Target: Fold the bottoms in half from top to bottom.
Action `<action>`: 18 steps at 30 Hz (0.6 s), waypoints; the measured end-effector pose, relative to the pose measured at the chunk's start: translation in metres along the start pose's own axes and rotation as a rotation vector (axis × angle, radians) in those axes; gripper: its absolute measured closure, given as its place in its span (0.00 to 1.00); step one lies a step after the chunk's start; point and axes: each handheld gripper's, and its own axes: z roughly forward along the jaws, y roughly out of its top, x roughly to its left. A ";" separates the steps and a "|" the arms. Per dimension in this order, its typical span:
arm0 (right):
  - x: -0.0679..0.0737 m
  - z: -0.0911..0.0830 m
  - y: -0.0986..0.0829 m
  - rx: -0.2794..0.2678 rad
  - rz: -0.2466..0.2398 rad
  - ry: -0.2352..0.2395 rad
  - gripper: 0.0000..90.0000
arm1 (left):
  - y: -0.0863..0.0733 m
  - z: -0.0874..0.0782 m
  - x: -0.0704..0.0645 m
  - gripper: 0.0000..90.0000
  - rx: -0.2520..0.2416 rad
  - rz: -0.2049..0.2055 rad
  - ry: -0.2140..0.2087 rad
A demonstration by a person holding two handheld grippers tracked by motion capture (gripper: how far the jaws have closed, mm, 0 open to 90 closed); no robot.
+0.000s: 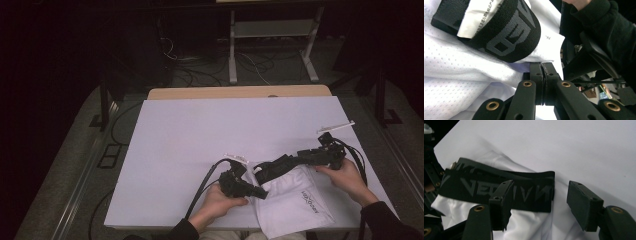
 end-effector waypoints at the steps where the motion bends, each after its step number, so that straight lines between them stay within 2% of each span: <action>1: -0.001 0.002 0.002 0.007 0.003 -0.002 0.39 | 0.000 0.000 0.000 0.97 0.002 0.004 0.001; 11: -0.010 0.018 0.013 0.036 0.028 0.011 0.40 | 0.000 0.003 -0.002 0.97 0.017 0.029 0.021; 14: -0.012 0.023 0.014 0.058 0.035 -0.013 0.42 | 0.000 0.003 -0.002 0.97 0.019 0.034 0.023; 18: -0.013 0.026 0.017 0.058 0.033 -0.002 0.45 | 0.000 0.005 -0.002 0.97 0.021 0.038 0.024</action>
